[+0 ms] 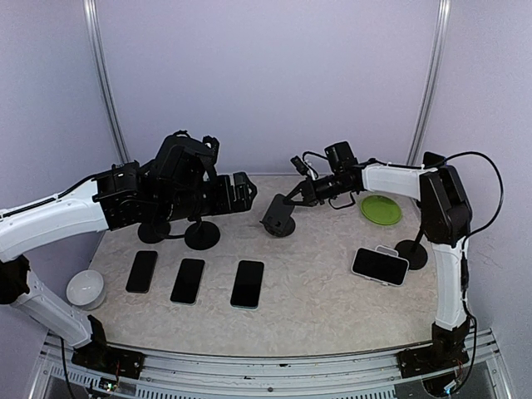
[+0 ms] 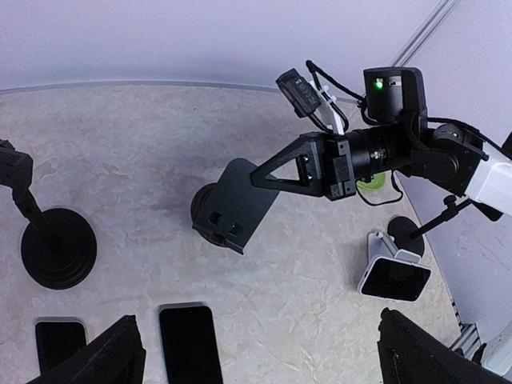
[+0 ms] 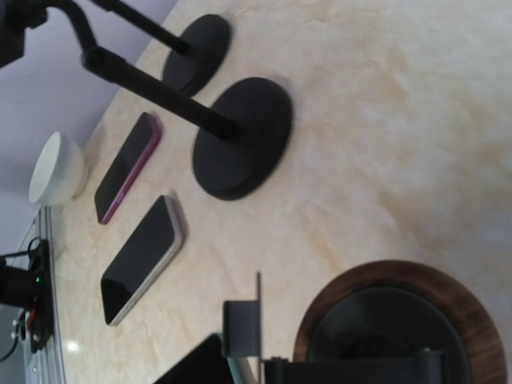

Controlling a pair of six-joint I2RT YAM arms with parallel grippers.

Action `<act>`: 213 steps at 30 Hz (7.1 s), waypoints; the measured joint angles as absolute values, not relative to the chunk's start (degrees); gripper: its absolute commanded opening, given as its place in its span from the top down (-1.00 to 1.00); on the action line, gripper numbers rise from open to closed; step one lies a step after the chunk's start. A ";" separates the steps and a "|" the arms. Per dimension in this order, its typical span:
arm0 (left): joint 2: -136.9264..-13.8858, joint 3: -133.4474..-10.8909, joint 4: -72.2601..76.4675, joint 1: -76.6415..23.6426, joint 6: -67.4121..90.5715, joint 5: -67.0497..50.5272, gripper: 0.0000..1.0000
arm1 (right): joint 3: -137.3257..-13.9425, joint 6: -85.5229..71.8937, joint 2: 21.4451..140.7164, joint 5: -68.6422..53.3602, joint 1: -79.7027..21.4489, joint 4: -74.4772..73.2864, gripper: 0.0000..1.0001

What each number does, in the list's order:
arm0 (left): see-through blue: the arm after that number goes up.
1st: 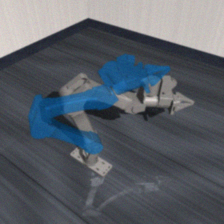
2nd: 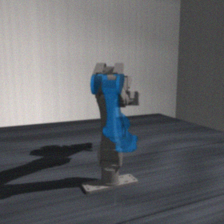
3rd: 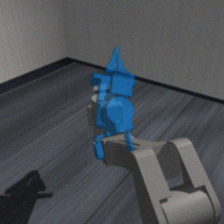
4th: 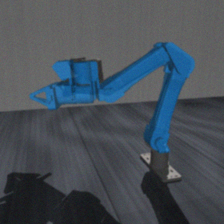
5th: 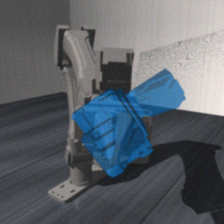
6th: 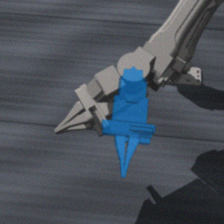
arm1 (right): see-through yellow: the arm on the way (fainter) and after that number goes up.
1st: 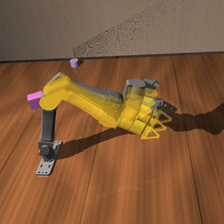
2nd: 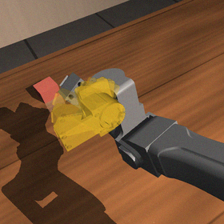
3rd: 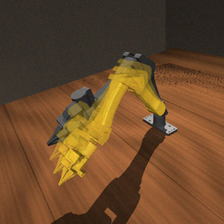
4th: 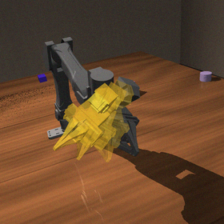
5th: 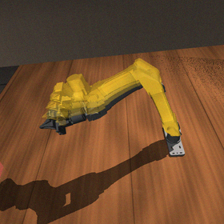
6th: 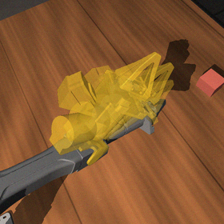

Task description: Remove the phone from the phone stand

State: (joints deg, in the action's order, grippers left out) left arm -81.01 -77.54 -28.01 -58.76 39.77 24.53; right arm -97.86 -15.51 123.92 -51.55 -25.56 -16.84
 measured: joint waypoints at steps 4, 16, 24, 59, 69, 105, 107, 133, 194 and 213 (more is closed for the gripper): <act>-81.01 -77.54 -28.01 -58.41 39.70 24.49 -0.98 | -104.68 -13.63 128.16 -51.86 -28.03 -19.79 1.00; -81.01 -77.52 -27.97 -58.06 39.75 24.49 -0.98 | -116.25 -9.58 136.62 -52.53 -30.65 -28.58 1.00; -81.01 -77.52 -27.97 -57.76 39.79 24.47 -0.98 | -121.95 -9.74 140.66 -52.58 -31.18 -29.54 1.00; -82.98 -76.88 -23.68 -53.60 27.70 15.09 -0.98 | -89.84 -13.37 101.51 -43.35 -31.75 -26.17 -0.72; -85.60 -76.88 -21.30 -54.08 26.44 10.35 -0.98 | -74.65 -7.25 87.33 -36.75 -24.60 -37.98 -0.87; -89.19 -79.20 -19.73 -54.96 24.08 5.08 -0.98 | -63.70 -4.03 81.62 -14.94 -16.91 -50.78 -0.98; -89.34 -79.22 -19.73 -54.96 23.94 4.93 -0.98 | -64.05 -3.81 81.12 -16.01 -16.93 -50.72 -0.97; -94.13 -83.00 -18.37 -54.96 23.27 2.57 -0.98 | -110.34 -14.31 78.06 -3.18 -22.81 -58.57 -1.00; -98.04 -85.60 -15.92 -51.66 20.71 -3.53 -0.98 | -85.78 -14.13 70.41 1.80 -2.44 -66.92 0.14; -98.10 -86.74 -15.97 -51.66 20.71 -3.40 -0.98 | -90.52 -9.67 73.95 1.96 -1.21 -65.71 1.00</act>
